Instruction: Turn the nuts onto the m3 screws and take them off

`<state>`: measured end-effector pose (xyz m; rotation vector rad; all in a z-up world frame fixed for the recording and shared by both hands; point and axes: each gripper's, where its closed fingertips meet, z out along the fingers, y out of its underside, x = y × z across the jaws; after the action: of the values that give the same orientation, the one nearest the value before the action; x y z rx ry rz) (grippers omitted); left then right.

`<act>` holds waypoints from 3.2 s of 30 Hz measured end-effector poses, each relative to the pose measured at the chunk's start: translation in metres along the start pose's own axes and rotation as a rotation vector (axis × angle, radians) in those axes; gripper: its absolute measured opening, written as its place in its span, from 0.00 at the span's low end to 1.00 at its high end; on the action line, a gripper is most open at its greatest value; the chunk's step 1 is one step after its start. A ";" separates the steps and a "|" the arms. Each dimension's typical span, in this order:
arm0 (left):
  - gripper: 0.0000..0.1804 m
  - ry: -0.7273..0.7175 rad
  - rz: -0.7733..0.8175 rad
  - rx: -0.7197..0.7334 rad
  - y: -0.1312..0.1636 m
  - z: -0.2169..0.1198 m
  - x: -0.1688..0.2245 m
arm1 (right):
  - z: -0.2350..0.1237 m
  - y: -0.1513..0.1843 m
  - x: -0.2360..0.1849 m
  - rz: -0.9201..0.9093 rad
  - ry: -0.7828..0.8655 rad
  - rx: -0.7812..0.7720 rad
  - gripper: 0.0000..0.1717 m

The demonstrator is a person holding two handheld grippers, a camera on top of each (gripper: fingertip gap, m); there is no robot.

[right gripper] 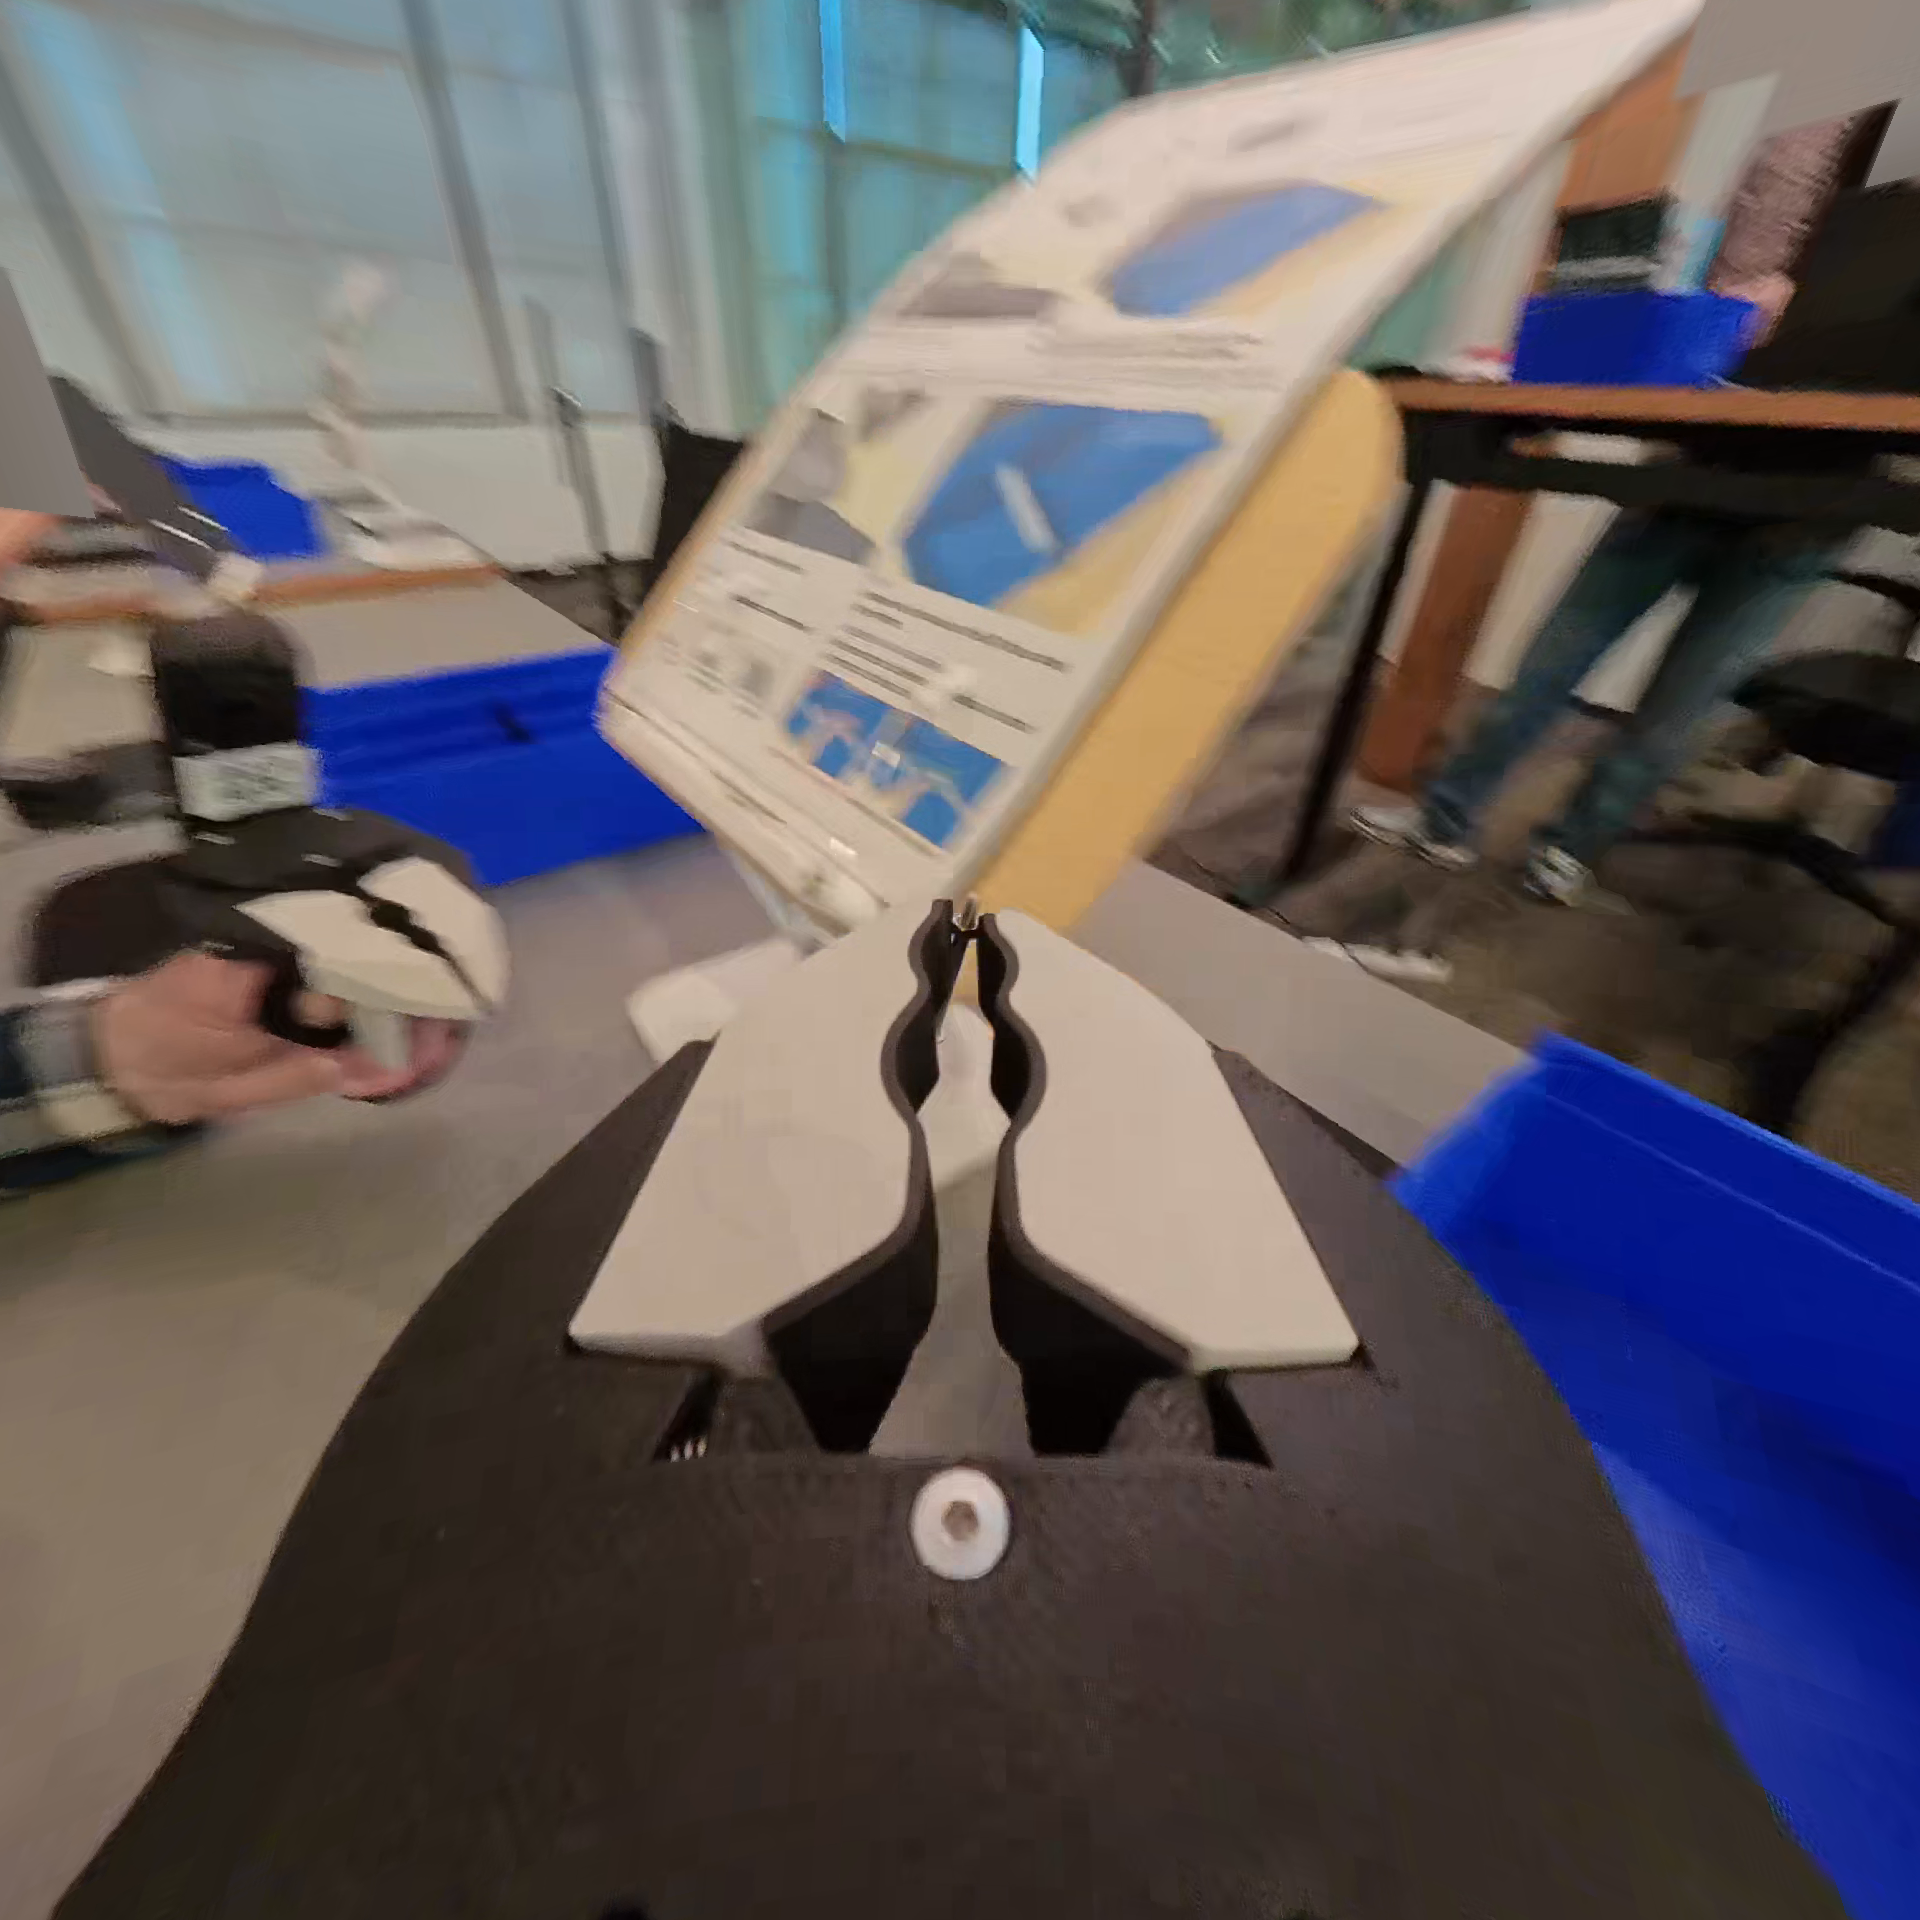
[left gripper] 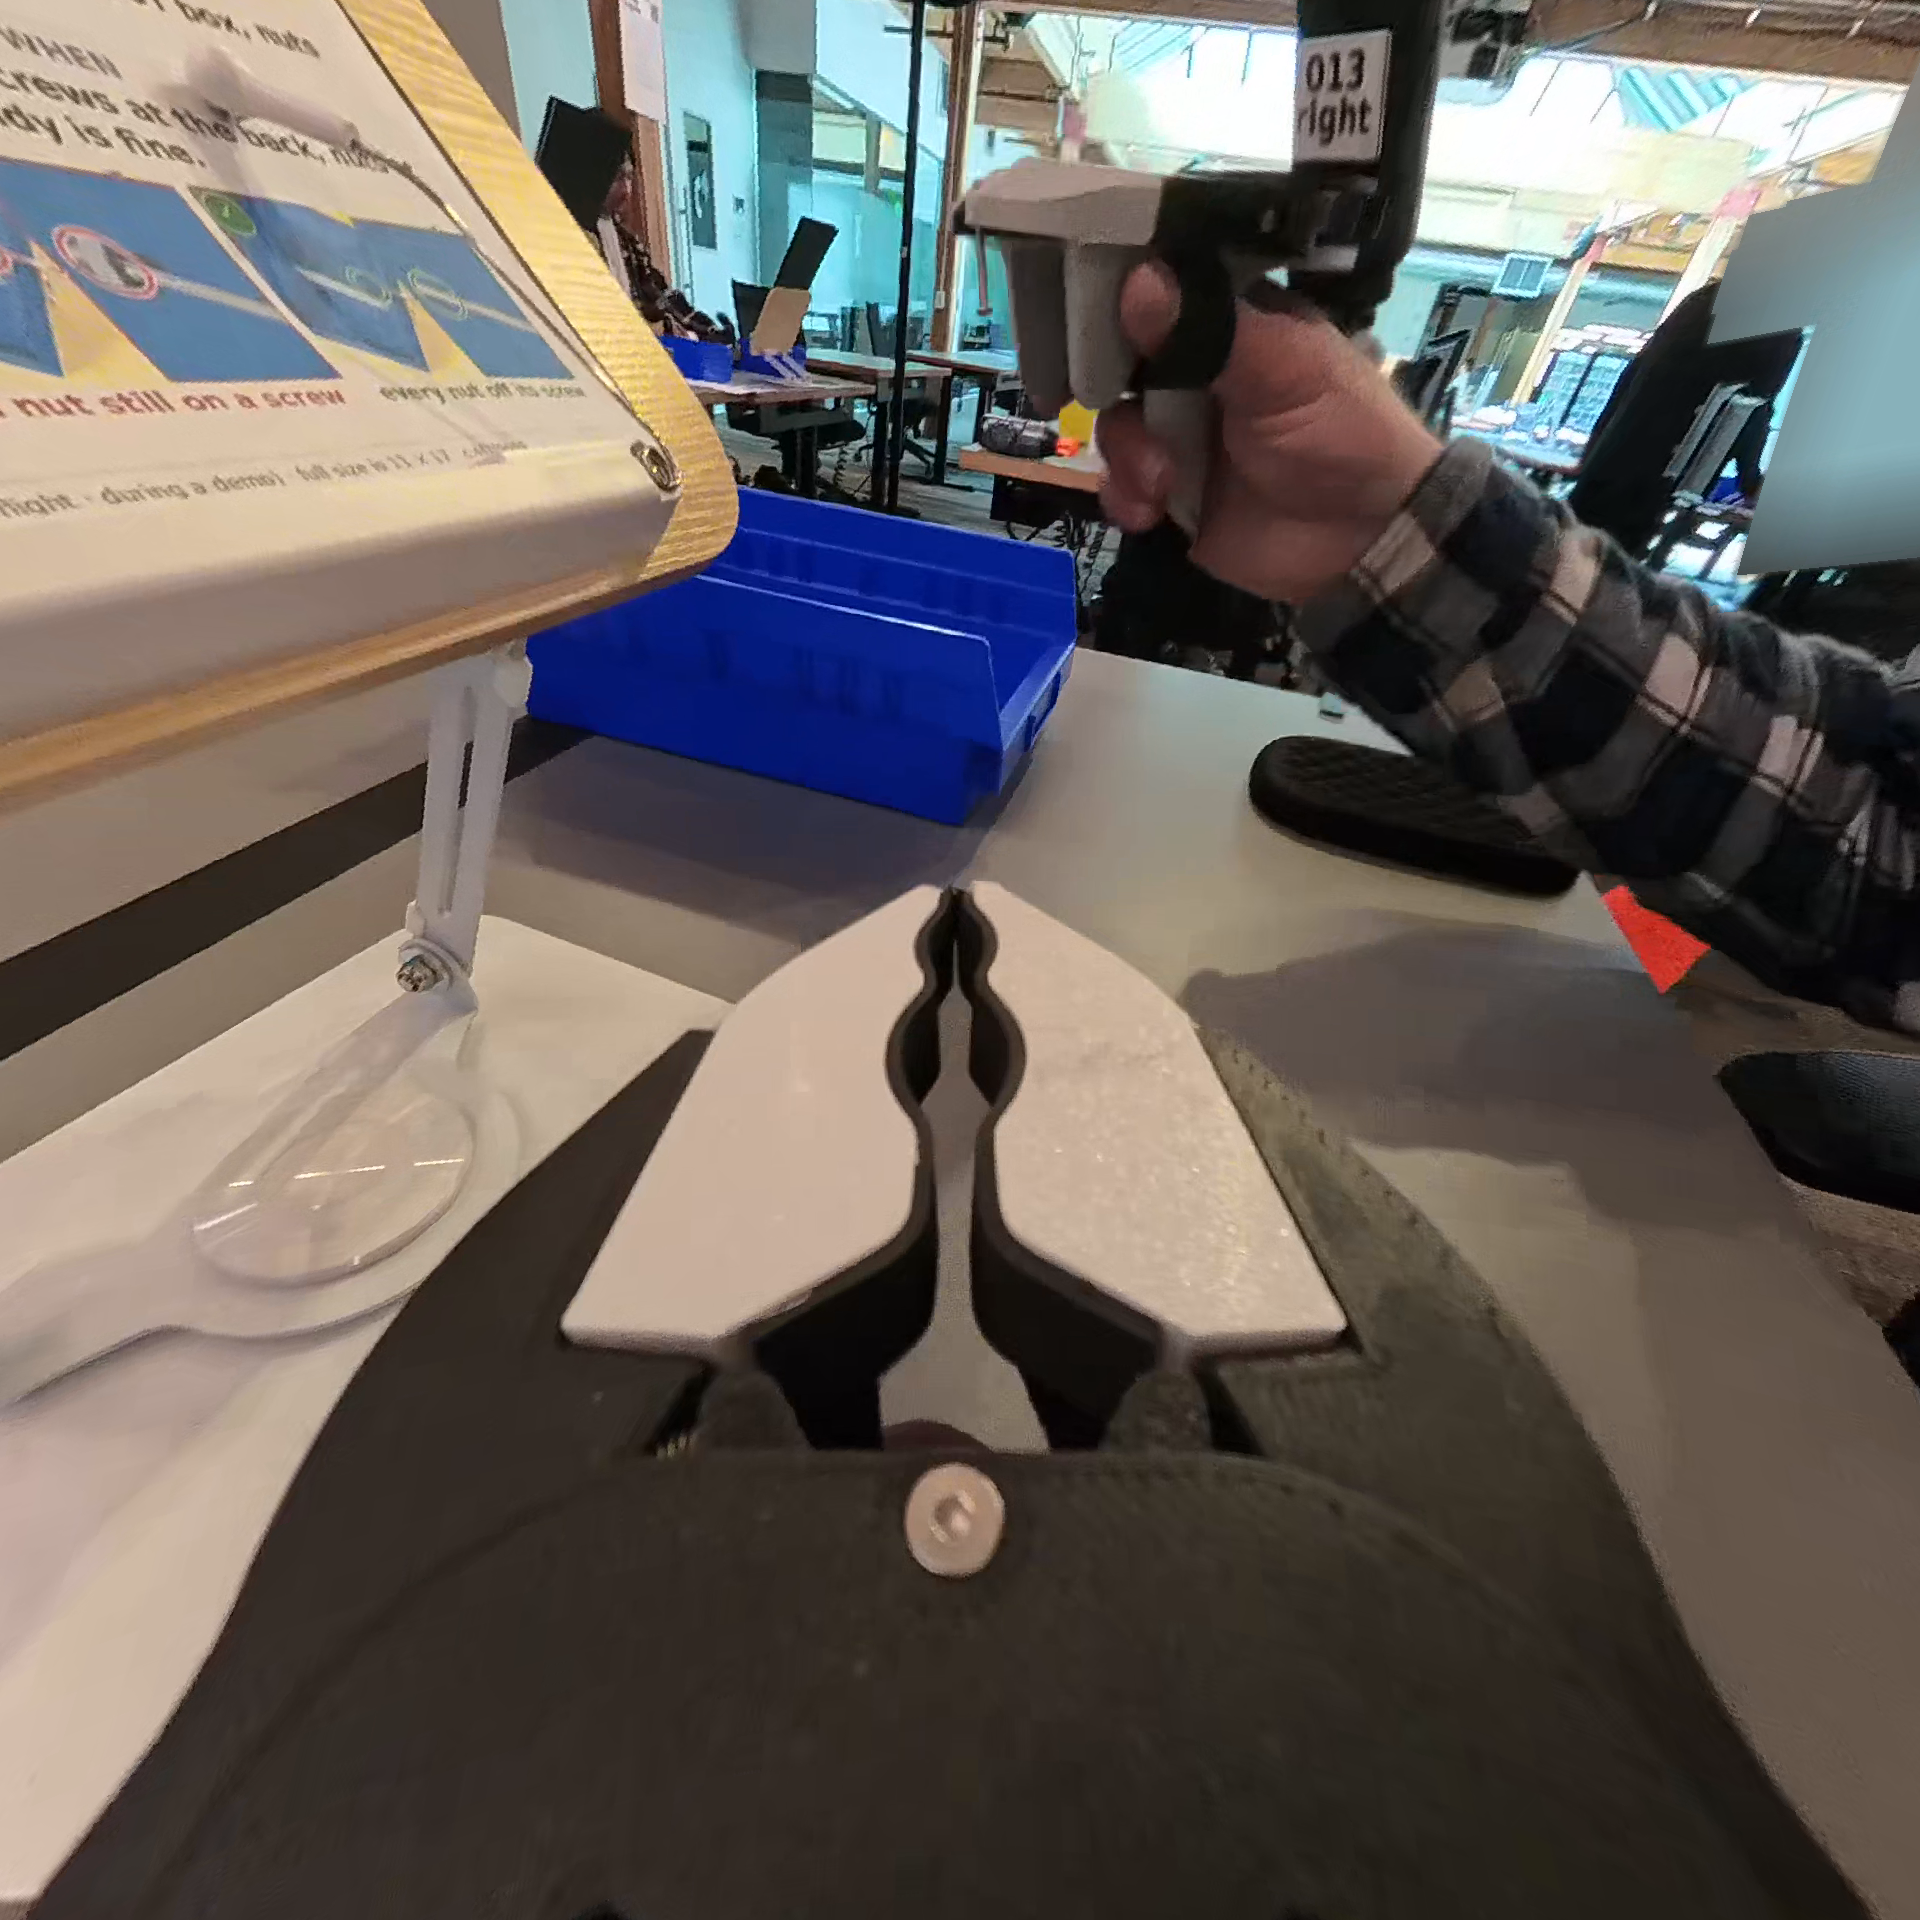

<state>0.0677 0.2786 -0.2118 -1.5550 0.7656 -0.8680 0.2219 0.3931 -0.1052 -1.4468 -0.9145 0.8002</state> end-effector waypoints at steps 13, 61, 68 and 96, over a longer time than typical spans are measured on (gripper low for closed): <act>0.00 -0.016 -0.022 -0.018 0.008 -0.001 -0.008 | -0.002 0.186 0.135 0.351 0.283 -0.725 0.04; 0.43 -1.076 0.127 -0.023 -0.058 -0.330 -0.100 | -0.204 0.080 0.133 -0.035 0.788 -0.419 0.47; 0.58 -1.329 -0.091 -0.189 0.010 -0.457 -0.152 | -0.215 0.128 0.159 0.112 0.789 -0.482 0.47; 0.02 -1.123 -0.475 -0.246 0.103 -0.478 -0.199 | -0.147 0.195 0.191 0.265 0.601 -0.621 0.04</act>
<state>-0.4453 0.1891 -0.2960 -2.1283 -0.3372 -0.0992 0.4562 0.4943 -0.2817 -2.2247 -0.5186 0.2160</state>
